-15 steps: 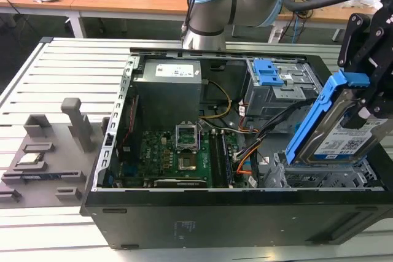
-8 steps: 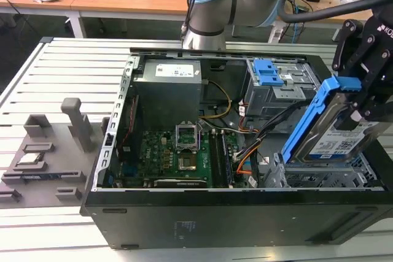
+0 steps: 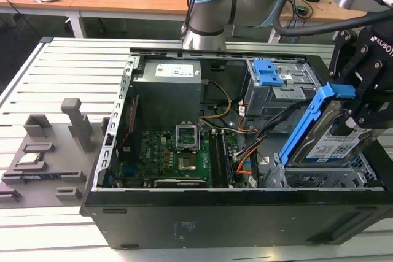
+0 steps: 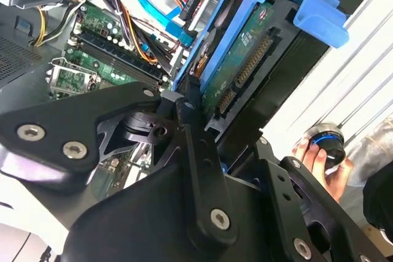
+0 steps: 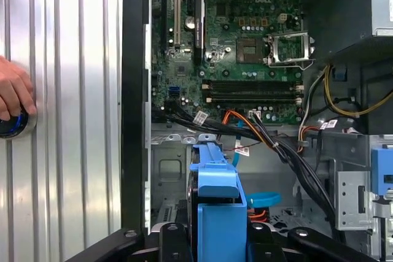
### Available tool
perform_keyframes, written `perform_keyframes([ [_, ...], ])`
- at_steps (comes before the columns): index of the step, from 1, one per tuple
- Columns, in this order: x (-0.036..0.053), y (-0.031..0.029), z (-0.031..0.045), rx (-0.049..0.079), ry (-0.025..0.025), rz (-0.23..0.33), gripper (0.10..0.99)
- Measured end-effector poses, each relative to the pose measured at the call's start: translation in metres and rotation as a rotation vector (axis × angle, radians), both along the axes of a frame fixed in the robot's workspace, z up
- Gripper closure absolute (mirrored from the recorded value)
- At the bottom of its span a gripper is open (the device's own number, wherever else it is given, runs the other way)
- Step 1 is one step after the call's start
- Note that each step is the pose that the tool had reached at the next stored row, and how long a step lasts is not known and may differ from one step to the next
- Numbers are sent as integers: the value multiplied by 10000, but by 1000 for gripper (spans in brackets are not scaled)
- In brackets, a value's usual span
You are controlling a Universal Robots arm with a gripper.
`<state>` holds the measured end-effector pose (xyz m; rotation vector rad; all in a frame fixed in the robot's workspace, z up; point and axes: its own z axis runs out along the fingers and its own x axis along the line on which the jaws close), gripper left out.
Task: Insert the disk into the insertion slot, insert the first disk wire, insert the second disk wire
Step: 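Insert the disk into the insertion slot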
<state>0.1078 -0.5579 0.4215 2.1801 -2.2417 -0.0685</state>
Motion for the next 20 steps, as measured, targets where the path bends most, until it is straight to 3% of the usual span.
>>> perform_keyframes([
  [15,0,0,-172,0,-1,0,725],
  [20,0,0,-282,1,-1,0,725],
])
